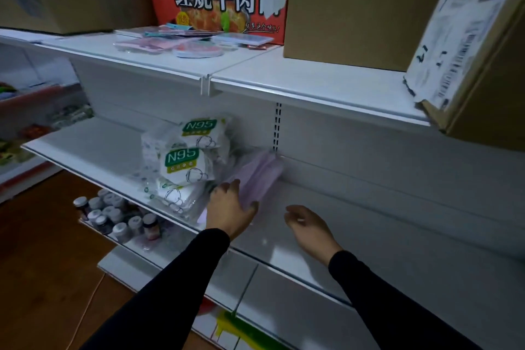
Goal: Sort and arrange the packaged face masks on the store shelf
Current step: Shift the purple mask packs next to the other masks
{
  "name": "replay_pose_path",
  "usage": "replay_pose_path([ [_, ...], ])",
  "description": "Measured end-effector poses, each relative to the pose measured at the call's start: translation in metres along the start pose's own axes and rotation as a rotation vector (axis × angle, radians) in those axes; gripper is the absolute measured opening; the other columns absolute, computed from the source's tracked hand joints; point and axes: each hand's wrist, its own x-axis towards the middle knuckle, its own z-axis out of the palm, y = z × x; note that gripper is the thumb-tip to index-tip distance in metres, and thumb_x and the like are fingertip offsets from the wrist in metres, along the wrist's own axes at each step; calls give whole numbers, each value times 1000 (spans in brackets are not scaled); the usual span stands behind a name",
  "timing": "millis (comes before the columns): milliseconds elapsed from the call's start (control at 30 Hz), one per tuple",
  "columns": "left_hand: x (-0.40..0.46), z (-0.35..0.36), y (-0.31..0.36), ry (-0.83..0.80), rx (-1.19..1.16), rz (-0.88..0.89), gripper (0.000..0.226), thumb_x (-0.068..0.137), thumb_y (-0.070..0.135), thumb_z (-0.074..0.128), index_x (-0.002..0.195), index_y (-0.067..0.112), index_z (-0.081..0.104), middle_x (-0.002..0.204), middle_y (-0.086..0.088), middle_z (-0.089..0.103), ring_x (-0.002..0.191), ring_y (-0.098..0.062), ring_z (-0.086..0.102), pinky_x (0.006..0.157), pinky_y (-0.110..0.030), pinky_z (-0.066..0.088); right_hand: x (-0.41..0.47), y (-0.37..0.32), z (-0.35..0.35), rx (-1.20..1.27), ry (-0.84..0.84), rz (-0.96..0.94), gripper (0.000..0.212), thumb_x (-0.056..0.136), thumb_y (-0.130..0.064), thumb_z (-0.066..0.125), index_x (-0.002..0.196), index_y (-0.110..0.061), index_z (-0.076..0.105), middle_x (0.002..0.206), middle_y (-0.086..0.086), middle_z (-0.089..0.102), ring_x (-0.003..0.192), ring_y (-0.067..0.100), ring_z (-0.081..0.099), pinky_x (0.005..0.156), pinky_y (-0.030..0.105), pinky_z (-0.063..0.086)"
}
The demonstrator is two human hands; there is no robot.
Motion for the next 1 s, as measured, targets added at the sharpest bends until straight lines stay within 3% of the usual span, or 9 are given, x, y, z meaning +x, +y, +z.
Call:
replay_pose_path([
  [133, 24, 16, -2, -57, 91, 6, 91, 64, 65, 53, 138, 14, 41, 134, -18, 47, 122, -38, 43, 102, -42, 37, 19, -6, 12, -25, -9, 40, 38, 98, -33, 49, 134, -22, 52, 130, -1, 57, 103, 8, 52, 86, 18, 34],
  [300, 44, 36, -4, -112, 254, -4, 86, 68, 66, 63, 133, 16, 37, 133, -15, 44, 122, -36, 44, 102, -42, 35, 38, -8, 24, -1, -1, 63, 43, 98, -36, 48, 137, -18, 49, 135, 0, 55, 110, 8, 51, 90, 17, 33],
  [500, 60, 45, -15, -180, 180, 6, 45, 90, 42, 47, 124, 14, 41, 125, -18, 50, 112, -40, 52, 94, -41, 42, 51, -3, 29, 15, -3, 84, 42, 97, -38, 50, 136, -20, 51, 130, -1, 57, 113, 12, 56, 94, 23, 40],
  [667, 71, 41, -11, -302, 176, -51, 50, 91, 20, 41, 138, 12, 28, 133, -22, 44, 120, -42, 49, 100, -48, 42, 56, 0, 34, 64, -15, 99, 39, 96, -40, 51, 130, -22, 54, 124, 0, 61, 112, 17, 59, 97, 33, 46],
  [867, 82, 32, -11, -332, 53, -78, 40, 96, 24, 36, 134, 15, 36, 132, -25, 43, 119, -44, 49, 98, -43, 39, 56, 7, 34, 116, -9, 108, 33, 96, -38, 53, 125, -24, 56, 115, -1, 62, 108, 18, 61, 94, 34, 48],
  [1000, 84, 29, -10, -346, 66, -61, 39, 93, 25, 44, 129, 12, 38, 126, -25, 49, 115, -42, 53, 94, -40, 42, 54, 12, 32, 122, -5, 108, 32, 95, -40, 52, 123, -25, 57, 116, -1, 62, 108, 17, 61, 94, 33, 48],
])
